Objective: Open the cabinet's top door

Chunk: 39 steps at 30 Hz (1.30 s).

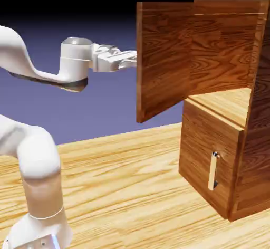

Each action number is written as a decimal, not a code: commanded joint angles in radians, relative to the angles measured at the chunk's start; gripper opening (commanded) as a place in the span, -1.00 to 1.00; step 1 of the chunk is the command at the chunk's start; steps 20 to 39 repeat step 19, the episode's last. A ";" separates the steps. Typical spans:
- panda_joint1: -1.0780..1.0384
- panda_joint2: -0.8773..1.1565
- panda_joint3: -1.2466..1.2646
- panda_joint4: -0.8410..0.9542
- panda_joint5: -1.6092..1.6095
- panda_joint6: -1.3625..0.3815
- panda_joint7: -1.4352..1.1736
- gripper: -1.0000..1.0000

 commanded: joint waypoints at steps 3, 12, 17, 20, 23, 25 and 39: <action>-0.055 0.067 0.105 0.085 0.063 -0.132 0.013 -1.00; -0.299 0.269 0.431 0.361 0.163 -0.481 0.065 -1.00; -0.464 0.339 0.612 0.482 0.184 -0.610 0.087 -1.00; -0.536 0.348 0.683 0.523 0.195 -0.644 0.089 -1.00; -0.536 0.348 0.683 0.523 0.195 -0.644 0.089 -1.00; -0.536 0.348 0.683 0.523 0.195 -0.644 0.089 -1.00; -0.536 0.348 0.683 0.523 0.195 -0.644 0.089 -1.00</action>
